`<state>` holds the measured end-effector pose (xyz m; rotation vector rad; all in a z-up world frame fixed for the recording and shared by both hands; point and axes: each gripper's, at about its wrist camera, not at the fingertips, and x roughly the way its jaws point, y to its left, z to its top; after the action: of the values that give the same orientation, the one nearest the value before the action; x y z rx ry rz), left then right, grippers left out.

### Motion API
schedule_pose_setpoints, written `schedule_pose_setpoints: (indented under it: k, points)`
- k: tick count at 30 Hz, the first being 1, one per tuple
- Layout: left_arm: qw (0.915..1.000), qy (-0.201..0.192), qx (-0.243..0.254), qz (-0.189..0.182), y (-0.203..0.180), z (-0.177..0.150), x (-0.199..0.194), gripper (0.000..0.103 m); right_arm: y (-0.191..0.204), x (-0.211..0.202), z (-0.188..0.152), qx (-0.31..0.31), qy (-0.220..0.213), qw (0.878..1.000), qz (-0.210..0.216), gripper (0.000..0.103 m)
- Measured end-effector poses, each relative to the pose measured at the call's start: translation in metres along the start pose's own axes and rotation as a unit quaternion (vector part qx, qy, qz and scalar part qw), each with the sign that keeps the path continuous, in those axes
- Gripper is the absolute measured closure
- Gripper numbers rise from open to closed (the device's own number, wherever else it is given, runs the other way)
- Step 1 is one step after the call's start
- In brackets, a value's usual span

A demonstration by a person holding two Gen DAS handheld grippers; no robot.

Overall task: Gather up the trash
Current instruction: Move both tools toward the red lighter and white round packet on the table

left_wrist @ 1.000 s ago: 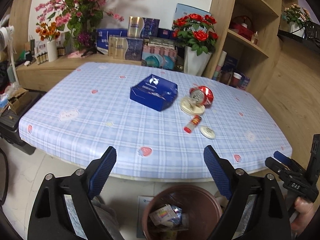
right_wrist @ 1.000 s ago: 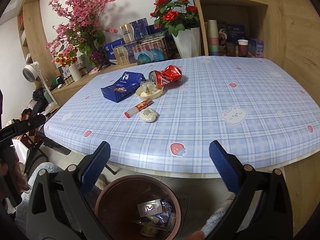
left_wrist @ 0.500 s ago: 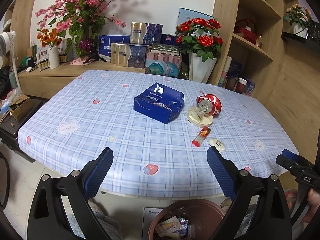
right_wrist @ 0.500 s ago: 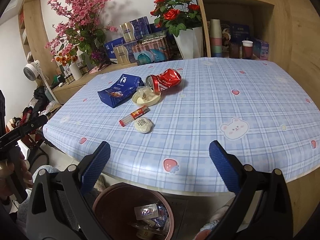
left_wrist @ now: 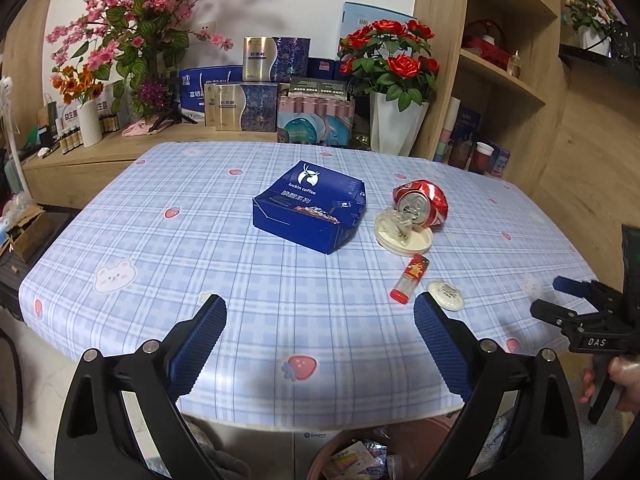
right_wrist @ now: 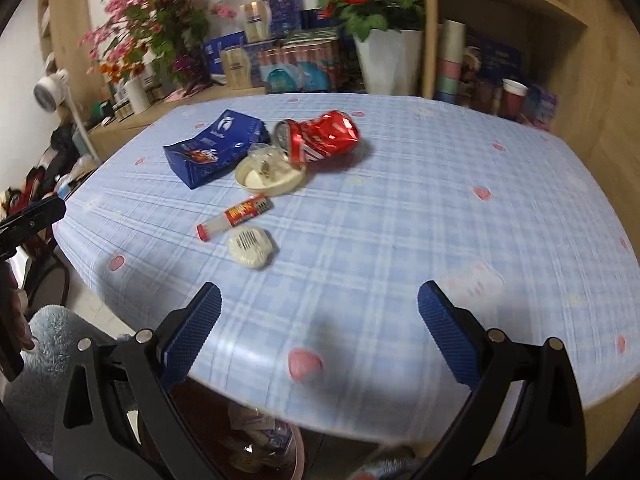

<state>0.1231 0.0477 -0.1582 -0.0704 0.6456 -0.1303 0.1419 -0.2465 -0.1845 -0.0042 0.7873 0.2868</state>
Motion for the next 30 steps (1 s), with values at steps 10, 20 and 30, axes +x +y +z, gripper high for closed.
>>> schedule_pose_setpoints:
  k: [10,20,30]
  points:
    - [1.0,0.008,-0.003,-0.001,0.006,0.009,0.028,0.011,0.036,0.067,0.04,-0.086,0.043,0.993,0.066,0.012]
    - [0.9997,0.025,-0.005,-0.004,0.01,0.007,0.048,0.011,0.051,0.107,0.037,-0.119,0.086,0.985,0.087,0.033]
    - [0.9992,0.036,-0.008,-0.015,0.005,0.005,0.057,0.011,0.056,0.107,0.031,-0.134,0.099,0.983,0.081,0.062]
